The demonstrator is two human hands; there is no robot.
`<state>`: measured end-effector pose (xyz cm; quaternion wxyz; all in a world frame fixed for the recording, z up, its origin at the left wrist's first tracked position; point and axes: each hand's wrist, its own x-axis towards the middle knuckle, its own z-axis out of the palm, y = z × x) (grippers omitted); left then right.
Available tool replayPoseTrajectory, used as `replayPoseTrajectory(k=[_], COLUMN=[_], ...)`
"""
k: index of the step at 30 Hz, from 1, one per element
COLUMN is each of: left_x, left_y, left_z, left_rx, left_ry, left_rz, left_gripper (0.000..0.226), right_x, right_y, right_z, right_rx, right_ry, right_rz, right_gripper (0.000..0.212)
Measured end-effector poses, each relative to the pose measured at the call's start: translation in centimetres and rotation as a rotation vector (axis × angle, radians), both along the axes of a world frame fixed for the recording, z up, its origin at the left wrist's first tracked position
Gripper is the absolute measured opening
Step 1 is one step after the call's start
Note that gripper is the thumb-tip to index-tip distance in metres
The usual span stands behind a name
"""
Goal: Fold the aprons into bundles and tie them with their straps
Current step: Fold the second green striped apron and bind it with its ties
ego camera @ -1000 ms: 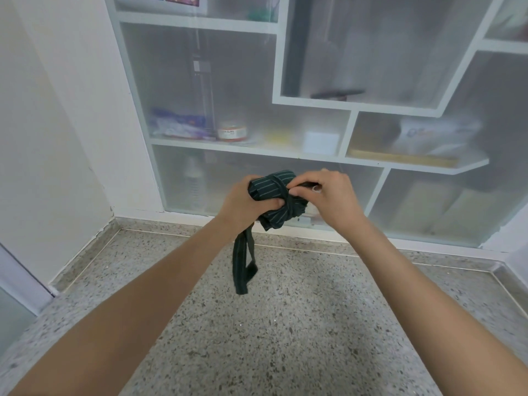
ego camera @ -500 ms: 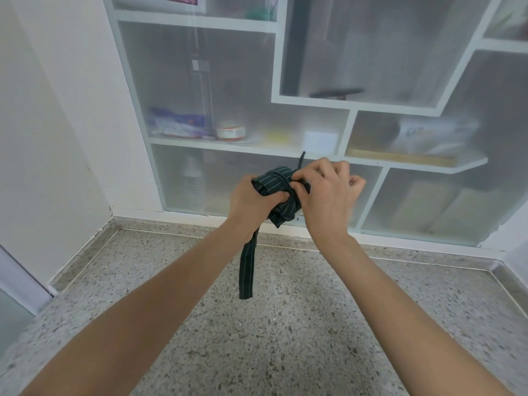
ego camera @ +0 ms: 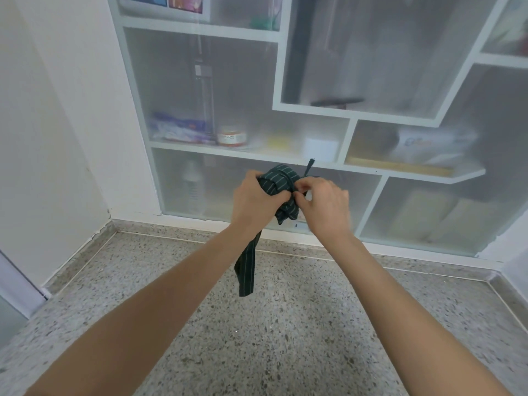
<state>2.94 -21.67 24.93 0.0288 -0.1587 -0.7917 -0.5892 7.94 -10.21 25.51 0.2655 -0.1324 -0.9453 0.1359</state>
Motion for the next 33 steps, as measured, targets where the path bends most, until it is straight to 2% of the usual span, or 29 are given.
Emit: replayPoseTrajectory(k=[5, 7, 11, 13, 16, 20, 22, 25, 28, 30, 33], left_x=[-0.7, -0.9, -1.2, -1.5, -2.1, -2.5, -2.8, -3.4, -4.0, -4.2, -4.2], left_y=[-0.7, -1.0, -1.2, -1.4, -1.7, -1.8, -1.6, -1.6, -1.8, -1.9, -2.0], left_z=[-0.2, -0.5, -0.6, -0.5, -0.4, -0.6, -0.5, -0.2, -0.2, -0.2, -0.1], left_rx=[-0.04, -0.055, -0.055, -0.061, -0.068, -0.065, -0.059, -0.086, -0.164, -0.196, -0.186], left_ry=[0.059, 0.059, 0.027, 0.011, -0.018, -0.096, -0.106, -0.086, -0.042, -0.027, -0.042], left_rz=[-0.002, -0.015, -0.058, -0.085, -0.104, -0.092, -0.097, -0.08, -0.052, -0.045, -0.051], left_gripper=[0.043, 0.04, 0.044, 0.046, 0.045, 0.038, 0.035, 0.039, 0.041, 0.039, 0.035], right_x=[-0.7, -0.6, -0.8, -1.3, -1.7, -1.7, -1.8, -1.8, -1.9, -2.1, -2.0], right_y=[0.6, 0.9, 1.4, 1.7, 1.8, 1.5, 1.3, 0.8, 0.1, -0.3, -0.6], right_z=[0.7, 1.5, 2.0, 1.6, 0.8, 0.2, -0.4, -0.5, -0.2, -0.1, 0.1], right_rx=[-0.636, -0.745, -0.701, -0.65, -0.593, -0.349, -0.32, -0.613, -0.955, -1.033, -1.079], right_ry=[-0.061, -0.135, -0.299, -0.297, -0.142, 0.035, 0.107, 0.14, 0.019, -0.018, 0.036], right_rz=[0.293, 0.341, 0.436, 0.427, 0.395, 0.313, 0.309, 0.352, 0.43, 0.454, 0.463], right_gripper=[0.015, 0.016, 0.013, 0.014, 0.012, 0.01, 0.012, 0.011, 0.016, 0.026, 0.037])
